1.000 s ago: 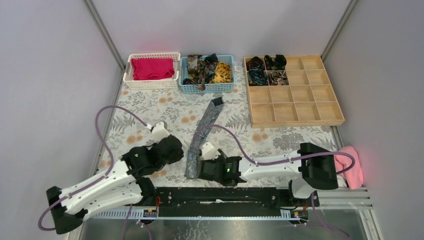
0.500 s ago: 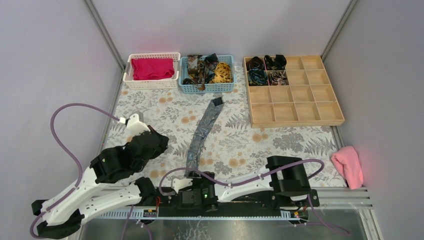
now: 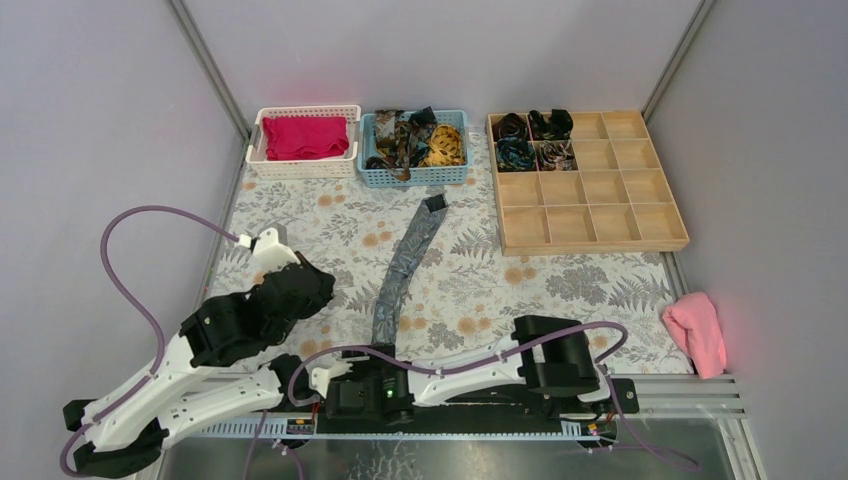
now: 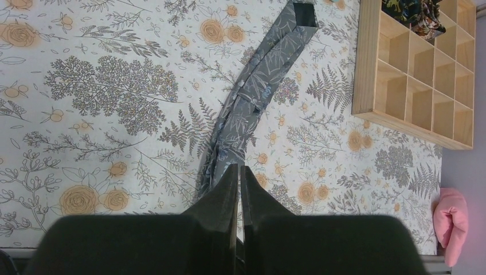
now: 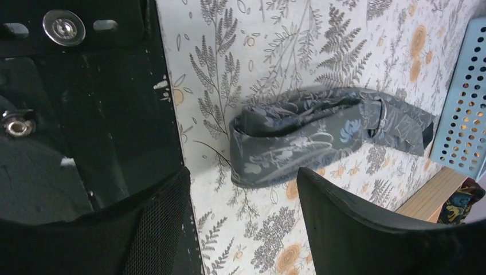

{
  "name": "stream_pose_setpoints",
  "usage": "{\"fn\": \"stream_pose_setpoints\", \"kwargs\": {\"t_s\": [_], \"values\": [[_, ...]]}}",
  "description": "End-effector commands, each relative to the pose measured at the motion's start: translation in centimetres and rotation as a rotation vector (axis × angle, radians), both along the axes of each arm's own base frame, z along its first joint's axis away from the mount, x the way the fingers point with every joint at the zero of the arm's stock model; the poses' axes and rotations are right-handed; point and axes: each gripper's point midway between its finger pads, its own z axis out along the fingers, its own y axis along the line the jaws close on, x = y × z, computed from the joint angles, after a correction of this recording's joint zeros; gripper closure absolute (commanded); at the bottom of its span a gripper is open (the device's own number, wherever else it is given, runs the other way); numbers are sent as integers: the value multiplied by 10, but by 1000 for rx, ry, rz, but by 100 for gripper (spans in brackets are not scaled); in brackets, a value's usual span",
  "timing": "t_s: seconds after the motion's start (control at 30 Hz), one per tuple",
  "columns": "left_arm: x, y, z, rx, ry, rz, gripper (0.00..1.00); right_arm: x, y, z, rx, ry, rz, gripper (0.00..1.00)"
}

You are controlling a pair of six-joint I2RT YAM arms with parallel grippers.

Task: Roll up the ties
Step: Roll the tie at the center of the board.

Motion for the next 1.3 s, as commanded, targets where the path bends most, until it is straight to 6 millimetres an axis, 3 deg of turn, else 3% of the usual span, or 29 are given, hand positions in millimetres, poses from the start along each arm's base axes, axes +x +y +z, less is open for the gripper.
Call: {"fn": "stream_pose_setpoints", "kwargs": {"t_s": [0.0,0.37,0.53,0.67,0.97,1.27], "values": [[-1,11,-1,36,-16,16,91,0,15,-13,-26,-27,45,25],[-1,12,1,40,-20,11,91,47,5,-51,-80,-63,-25,25],[-1,14,5,38,-30,10,92,57,1,-61,-98,-41,-50,26],[-2,20,17,31,-49,29,92,67,-6,-70,-109,30,-92,32],[-1,49,82,-4,-184,95,91,66,-11,-90,-123,152,-120,45],[1,50,91,10,-210,87,90,48,-3,-96,-77,390,-127,57]]}}
